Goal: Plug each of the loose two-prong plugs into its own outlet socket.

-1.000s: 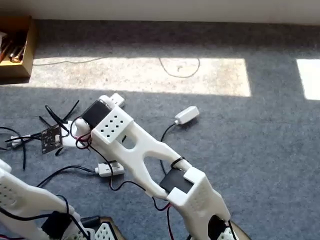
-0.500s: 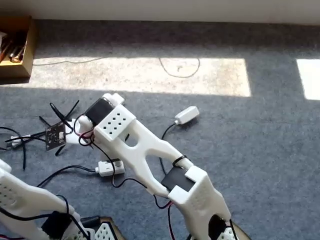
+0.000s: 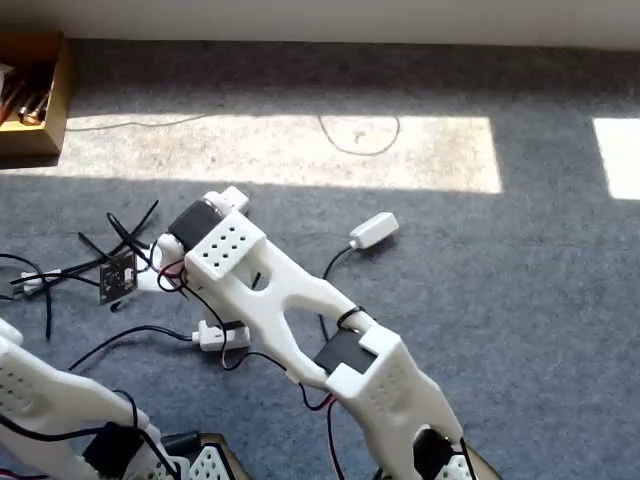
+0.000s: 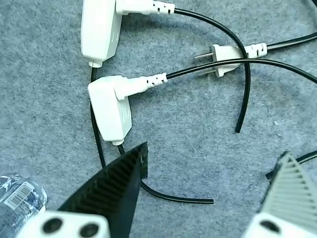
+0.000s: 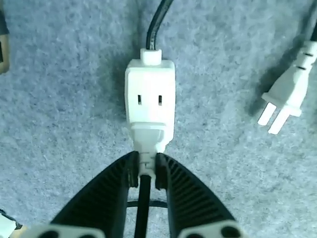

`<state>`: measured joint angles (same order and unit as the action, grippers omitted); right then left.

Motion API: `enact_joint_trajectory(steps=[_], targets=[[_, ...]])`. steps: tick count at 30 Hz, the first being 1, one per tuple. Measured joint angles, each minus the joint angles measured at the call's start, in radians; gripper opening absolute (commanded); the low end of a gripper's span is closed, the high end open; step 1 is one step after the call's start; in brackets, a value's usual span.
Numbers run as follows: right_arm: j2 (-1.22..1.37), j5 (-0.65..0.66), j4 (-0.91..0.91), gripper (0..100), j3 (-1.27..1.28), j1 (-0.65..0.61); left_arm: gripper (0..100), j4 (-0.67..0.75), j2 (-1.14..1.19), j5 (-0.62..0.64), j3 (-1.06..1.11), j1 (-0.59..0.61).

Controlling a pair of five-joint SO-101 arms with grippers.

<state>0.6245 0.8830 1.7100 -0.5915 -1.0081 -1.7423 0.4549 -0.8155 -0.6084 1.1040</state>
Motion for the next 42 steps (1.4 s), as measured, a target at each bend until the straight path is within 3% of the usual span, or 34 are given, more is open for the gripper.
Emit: enact_joint_trajectory(steps=[23, 42], targets=[[0.117, -0.037, -0.083, 0.7, -0.009, 0.044, 39, 0.0, 0.0, 0.0, 0.0, 0.0], [0.006, -0.094, -0.278, 0.7, 0.319, 0.083, 39, 0.0, 0.0, 0.0, 0.0, 0.0]])
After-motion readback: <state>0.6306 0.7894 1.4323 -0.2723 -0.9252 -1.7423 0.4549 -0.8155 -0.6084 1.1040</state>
